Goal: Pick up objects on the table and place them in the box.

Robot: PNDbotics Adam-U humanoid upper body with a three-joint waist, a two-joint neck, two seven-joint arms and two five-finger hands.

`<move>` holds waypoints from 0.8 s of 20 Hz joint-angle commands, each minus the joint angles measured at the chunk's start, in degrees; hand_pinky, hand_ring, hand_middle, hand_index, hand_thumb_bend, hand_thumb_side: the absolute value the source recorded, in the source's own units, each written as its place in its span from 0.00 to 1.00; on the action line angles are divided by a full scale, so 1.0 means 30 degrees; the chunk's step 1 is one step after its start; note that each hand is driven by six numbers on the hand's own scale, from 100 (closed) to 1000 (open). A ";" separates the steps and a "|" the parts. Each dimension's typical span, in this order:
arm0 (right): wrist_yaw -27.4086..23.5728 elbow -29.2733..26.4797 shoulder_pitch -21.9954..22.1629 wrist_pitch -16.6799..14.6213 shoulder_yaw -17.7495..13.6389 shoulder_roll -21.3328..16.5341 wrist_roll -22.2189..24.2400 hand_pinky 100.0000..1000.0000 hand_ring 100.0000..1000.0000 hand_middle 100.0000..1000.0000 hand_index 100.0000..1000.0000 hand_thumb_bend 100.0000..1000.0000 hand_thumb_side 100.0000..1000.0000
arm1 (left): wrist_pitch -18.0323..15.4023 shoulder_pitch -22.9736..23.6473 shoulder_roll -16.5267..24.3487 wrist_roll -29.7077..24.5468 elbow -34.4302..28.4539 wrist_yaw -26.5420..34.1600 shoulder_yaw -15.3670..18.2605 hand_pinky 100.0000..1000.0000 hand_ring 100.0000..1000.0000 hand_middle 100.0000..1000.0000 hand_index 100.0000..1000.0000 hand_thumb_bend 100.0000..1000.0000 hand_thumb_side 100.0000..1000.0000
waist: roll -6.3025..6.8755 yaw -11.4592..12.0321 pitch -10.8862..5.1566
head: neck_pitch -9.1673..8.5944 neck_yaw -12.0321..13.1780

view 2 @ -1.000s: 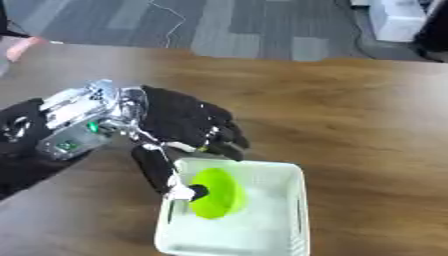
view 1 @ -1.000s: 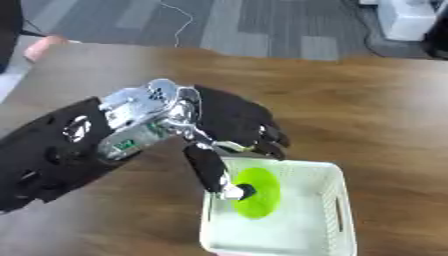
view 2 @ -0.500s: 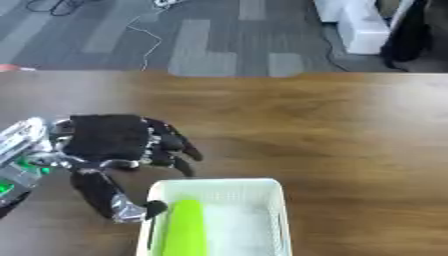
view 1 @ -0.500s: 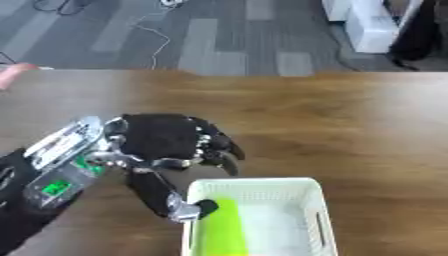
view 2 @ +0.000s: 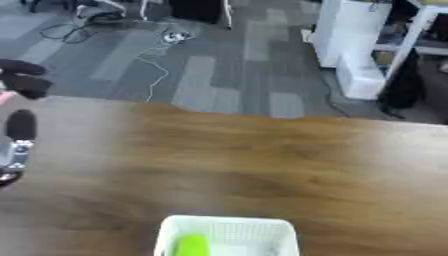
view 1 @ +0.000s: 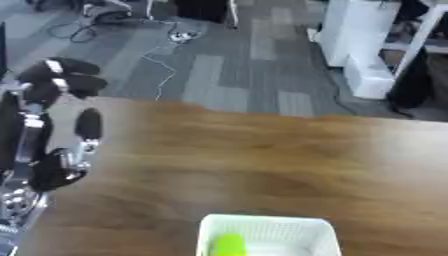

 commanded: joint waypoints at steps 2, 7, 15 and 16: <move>0.0611 -0.0250 0.0879 -0.0848 0.0248 -0.0587 -0.0355 0.15 0.36 0.50 0.51 0.00 1.00 | -0.0582 -0.0827 -0.0154 0.0897 -0.0280 0.0828 -0.0378 0.34 0.44 0.60 0.62 0.56 1.00 | -0.0139 0.0384 -0.0412 | -0.1261 -0.1187; 0.0988 -0.0250 0.1390 -0.1072 0.0320 -0.0628 -0.0831 0.16 0.35 0.49 0.50 0.00 1.00 | -0.1298 -0.1322 0.0251 -0.0516 -0.0280 0.1211 -0.0835 0.36 0.45 0.61 0.63 0.55 1.00 | -0.0317 0.0877 -0.0494 | -0.0998 -0.1190; 0.1118 -0.0250 0.1591 -0.1301 0.0293 -0.0766 -0.1831 0.16 0.35 0.49 0.49 0.00 1.00 | -0.1410 -0.1496 0.0202 -0.1074 -0.0280 0.1395 -0.0763 0.36 0.45 0.62 0.63 0.55 1.00 | -0.0315 0.1215 -0.0479 | 0.1861 -0.2481; 0.1121 -0.0250 0.1594 -0.1289 0.0273 -0.0779 -0.1934 0.16 0.35 0.49 0.49 0.00 1.00 | -0.1391 -0.1495 0.0181 -0.1135 -0.0280 0.1411 -0.0771 0.36 0.45 0.62 0.63 0.55 1.00 | -0.0305 0.1223 -0.0479 | 0.2183 -0.2485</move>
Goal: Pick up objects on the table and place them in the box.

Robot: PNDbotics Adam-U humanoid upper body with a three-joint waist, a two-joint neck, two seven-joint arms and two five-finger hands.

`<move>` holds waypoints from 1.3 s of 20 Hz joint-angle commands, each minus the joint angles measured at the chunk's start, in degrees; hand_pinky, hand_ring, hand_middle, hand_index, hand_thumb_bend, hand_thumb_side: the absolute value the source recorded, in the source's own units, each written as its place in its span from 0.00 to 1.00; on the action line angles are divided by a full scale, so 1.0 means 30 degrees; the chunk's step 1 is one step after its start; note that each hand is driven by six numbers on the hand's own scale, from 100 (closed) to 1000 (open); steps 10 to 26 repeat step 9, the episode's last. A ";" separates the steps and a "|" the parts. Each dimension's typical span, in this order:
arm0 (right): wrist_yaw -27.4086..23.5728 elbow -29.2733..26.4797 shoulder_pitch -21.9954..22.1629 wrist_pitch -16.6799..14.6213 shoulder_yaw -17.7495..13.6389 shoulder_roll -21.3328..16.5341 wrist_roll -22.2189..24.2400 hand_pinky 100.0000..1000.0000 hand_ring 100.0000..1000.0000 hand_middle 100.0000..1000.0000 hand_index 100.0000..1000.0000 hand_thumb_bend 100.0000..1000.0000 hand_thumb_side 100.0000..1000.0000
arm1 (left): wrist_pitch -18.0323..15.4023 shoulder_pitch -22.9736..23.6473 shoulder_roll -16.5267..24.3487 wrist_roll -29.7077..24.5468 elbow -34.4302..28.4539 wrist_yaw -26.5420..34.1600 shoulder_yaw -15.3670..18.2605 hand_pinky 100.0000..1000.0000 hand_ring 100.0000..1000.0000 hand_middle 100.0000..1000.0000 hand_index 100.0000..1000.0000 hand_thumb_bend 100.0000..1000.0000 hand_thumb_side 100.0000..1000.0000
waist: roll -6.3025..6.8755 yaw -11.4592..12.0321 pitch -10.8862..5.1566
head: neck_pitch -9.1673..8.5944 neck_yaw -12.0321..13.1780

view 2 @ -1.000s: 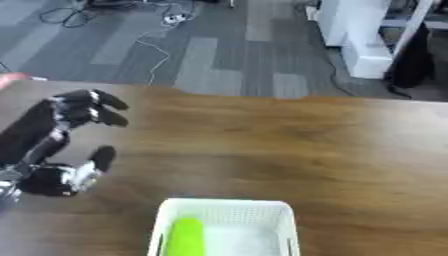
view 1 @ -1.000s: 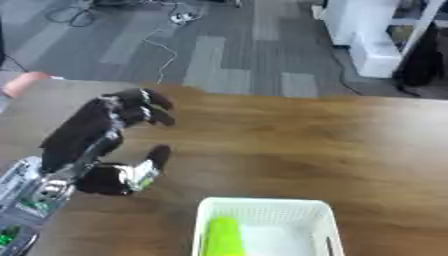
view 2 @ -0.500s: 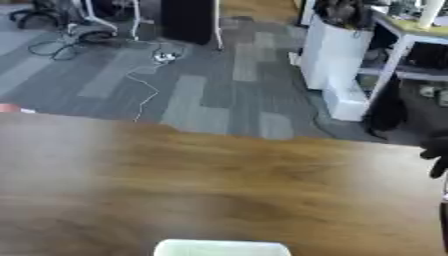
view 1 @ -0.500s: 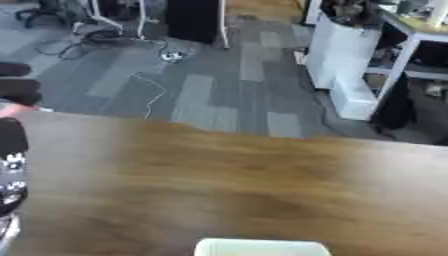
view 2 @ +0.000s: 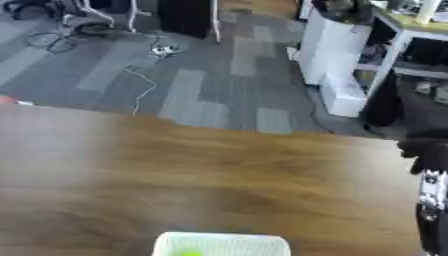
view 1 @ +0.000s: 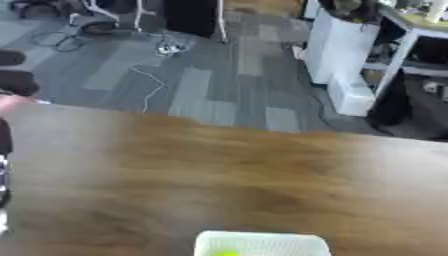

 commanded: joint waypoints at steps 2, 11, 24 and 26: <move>0.0104 -0.0251 -0.0039 0.0036 -0.0198 -0.0585 -0.0469 0.17 0.35 0.49 0.49 0.00 1.00 | 0.0037 -0.0319 0.0311 -0.0252 -0.0280 0.0158 0.0059 0.36 0.45 0.62 0.63 0.55 1.00 | 0.0150 0.0048 -0.0247 | 0.1281 -0.0293; 0.0119 -0.0251 0.0013 0.0058 -0.0247 -0.0787 -0.0805 0.17 0.35 0.49 0.49 0.00 1.00 | 0.0043 -0.0485 0.0200 -0.0570 -0.0280 0.0346 -0.0032 0.37 0.45 0.62 0.64 0.55 1.00 | 0.0209 0.0098 -0.0365 | 0.2751 -0.0305; 0.0119 -0.0251 0.0013 0.0058 -0.0247 -0.0787 -0.0805 0.17 0.35 0.49 0.49 0.00 1.00 | 0.0043 -0.0485 0.0200 -0.0570 -0.0280 0.0346 -0.0032 0.37 0.45 0.62 0.64 0.55 1.00 | 0.0209 0.0098 -0.0365 | 0.2751 -0.0305; 0.0119 -0.0251 0.0013 0.0058 -0.0247 -0.0787 -0.0805 0.17 0.35 0.49 0.49 0.00 1.00 | 0.0043 -0.0485 0.0200 -0.0570 -0.0280 0.0346 -0.0032 0.37 0.45 0.62 0.64 0.55 1.00 | 0.0209 0.0098 -0.0365 | 0.2751 -0.0305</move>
